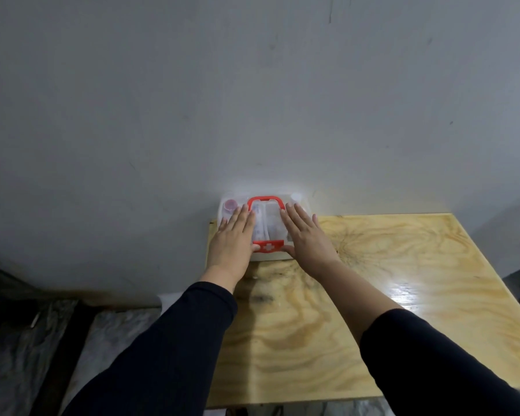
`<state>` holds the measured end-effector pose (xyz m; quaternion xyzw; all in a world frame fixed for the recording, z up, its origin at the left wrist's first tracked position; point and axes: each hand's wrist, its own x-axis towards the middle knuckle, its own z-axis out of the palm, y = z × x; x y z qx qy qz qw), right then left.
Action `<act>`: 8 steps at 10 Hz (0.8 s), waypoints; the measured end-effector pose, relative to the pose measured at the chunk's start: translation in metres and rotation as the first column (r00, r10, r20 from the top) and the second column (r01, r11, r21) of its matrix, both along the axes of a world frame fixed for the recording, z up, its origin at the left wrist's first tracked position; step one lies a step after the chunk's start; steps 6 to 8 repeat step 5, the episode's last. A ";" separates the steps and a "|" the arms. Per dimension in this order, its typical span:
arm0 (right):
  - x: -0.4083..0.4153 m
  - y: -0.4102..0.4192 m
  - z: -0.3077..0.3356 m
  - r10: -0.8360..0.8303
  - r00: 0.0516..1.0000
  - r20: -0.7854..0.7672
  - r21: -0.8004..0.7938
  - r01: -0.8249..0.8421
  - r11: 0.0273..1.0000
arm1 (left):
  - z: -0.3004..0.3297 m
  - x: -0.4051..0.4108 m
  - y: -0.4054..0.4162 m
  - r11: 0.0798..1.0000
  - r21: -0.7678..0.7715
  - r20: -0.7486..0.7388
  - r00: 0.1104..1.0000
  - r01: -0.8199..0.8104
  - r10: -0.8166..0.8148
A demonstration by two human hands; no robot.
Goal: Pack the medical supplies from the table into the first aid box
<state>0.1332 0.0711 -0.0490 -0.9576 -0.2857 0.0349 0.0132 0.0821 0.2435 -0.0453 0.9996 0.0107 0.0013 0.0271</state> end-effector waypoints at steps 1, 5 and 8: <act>0.001 0.001 -0.004 -0.002 0.999 0.033 0.003 0.001 1.000 | -0.006 0.001 0.001 1.000 0.011 0.027 1.000 0.006 -0.006; -0.010 -0.007 0.065 0.032 0.987 -0.155 0.207 0.001 0.978 | 0.015 -0.025 0.010 0.975 -0.219 0.097 0.995 0.035 -0.014; -0.010 -0.007 0.065 0.032 0.987 -0.155 0.207 0.001 0.978 | 0.015 -0.025 0.010 0.975 -0.219 0.097 0.995 0.035 -0.014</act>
